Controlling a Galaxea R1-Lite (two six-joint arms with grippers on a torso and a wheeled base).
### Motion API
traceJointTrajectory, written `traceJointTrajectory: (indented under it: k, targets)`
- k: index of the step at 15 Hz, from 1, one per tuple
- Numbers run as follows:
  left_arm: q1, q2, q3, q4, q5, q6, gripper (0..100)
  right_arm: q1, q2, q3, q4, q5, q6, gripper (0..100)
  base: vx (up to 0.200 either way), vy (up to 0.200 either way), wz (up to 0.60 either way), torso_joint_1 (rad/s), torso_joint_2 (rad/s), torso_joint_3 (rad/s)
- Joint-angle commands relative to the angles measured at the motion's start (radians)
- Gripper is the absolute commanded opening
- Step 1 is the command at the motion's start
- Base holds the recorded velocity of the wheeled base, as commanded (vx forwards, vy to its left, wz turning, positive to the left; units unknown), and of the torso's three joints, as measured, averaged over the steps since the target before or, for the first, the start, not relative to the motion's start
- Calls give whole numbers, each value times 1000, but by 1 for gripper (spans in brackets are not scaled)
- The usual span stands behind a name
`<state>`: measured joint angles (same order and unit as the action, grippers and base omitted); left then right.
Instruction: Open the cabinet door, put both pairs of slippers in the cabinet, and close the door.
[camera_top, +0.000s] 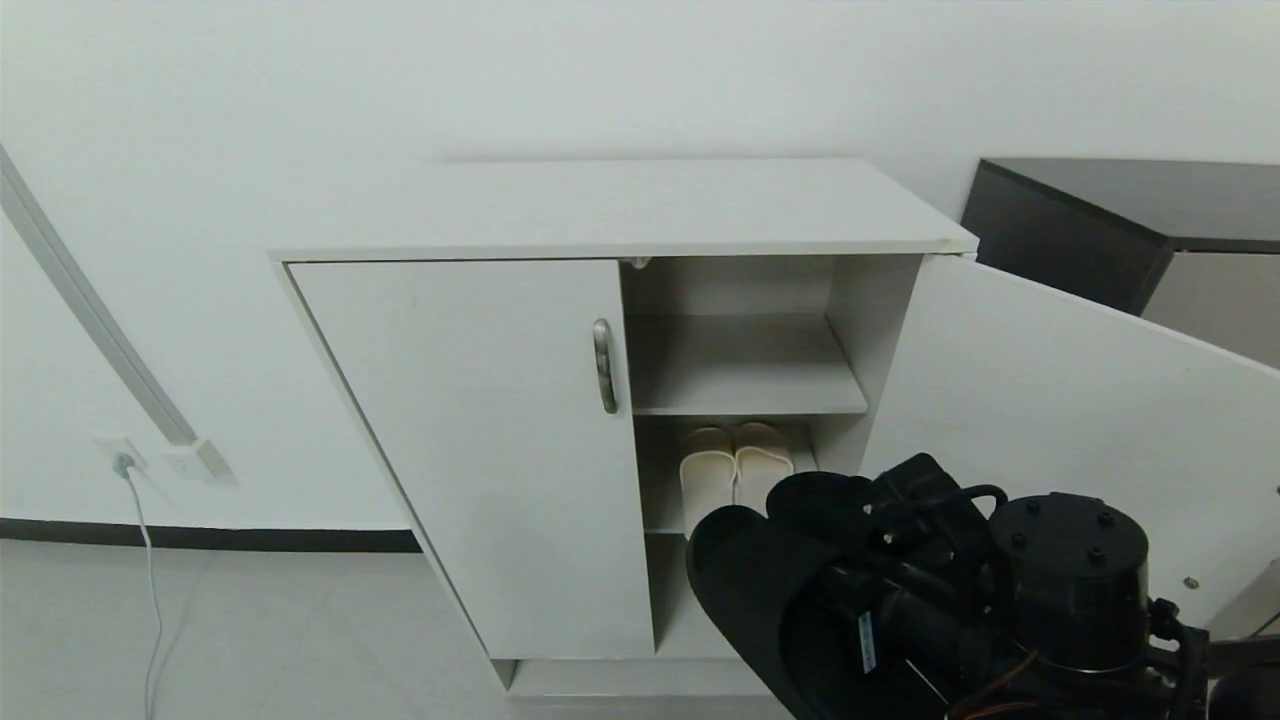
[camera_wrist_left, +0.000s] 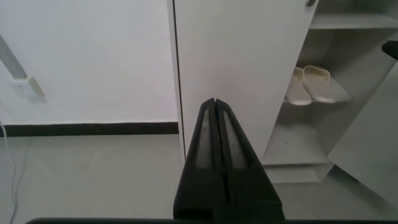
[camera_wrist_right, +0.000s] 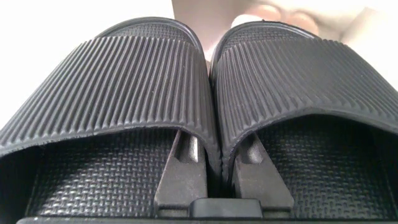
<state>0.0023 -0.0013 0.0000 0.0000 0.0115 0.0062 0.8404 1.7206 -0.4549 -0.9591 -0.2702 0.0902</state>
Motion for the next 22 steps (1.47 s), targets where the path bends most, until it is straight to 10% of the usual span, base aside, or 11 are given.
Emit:
traceJointTrajectory:
  k: [1,10,22]
  targets:
    - [1,1,0,0,1,0,0,22,11,7,-6,-6,-14,0,0,0,0,-110,452,339]
    - [1,1,0,0,2,0,0,22,50,44,-127,-38,-50,0,0,0,0,-37,399,351]
    - [1,1,0,0,2,-2,0,43,198,-5,-253,-136,-84,0,0,0,0,0,14,11]
